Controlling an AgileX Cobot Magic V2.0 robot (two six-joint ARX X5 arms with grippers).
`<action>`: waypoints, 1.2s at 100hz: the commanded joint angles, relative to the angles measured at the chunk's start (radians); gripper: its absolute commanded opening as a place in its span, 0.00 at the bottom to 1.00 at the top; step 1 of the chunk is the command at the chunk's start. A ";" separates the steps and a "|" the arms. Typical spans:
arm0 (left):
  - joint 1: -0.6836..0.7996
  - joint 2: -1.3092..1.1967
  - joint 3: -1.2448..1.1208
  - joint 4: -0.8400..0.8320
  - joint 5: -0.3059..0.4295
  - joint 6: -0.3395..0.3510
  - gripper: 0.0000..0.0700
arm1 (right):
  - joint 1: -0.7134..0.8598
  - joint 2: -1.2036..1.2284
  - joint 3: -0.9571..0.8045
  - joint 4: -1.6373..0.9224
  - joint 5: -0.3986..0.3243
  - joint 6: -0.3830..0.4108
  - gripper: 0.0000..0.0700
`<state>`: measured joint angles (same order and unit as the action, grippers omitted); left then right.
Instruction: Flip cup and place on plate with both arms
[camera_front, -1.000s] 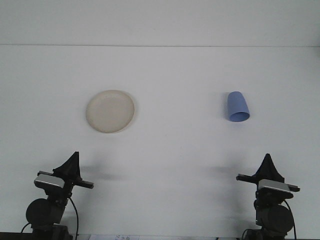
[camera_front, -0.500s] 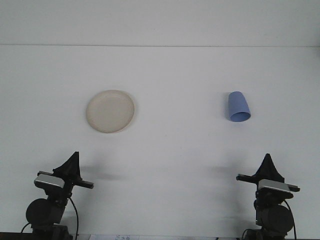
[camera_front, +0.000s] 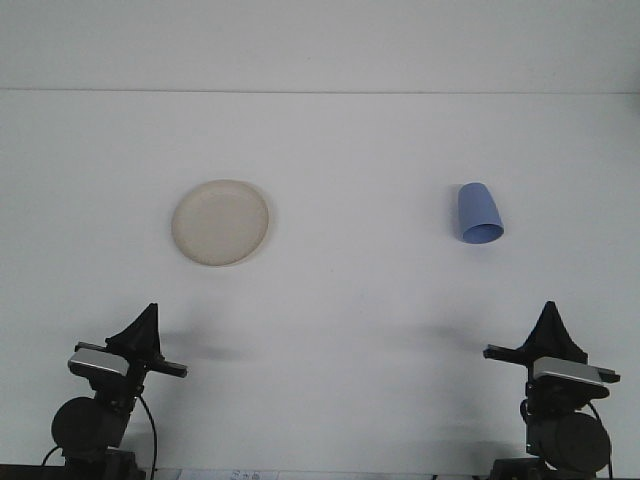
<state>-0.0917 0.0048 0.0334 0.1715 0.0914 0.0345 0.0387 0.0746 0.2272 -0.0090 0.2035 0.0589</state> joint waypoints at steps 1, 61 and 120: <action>0.000 -0.001 -0.019 0.010 -0.003 -0.001 0.02 | 0.001 0.057 0.079 -0.052 -0.016 0.022 0.00; 0.000 -0.001 -0.019 0.010 -0.003 -0.001 0.02 | 0.000 0.679 0.526 -0.348 -0.072 0.016 0.12; 0.000 -0.001 -0.019 0.010 -0.003 -0.001 0.02 | -0.022 1.102 0.524 -0.014 -0.214 0.059 0.79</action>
<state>-0.0917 0.0048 0.0334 0.1715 0.0914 0.0345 0.0132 1.1332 0.7433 -0.0376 -0.0010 0.0891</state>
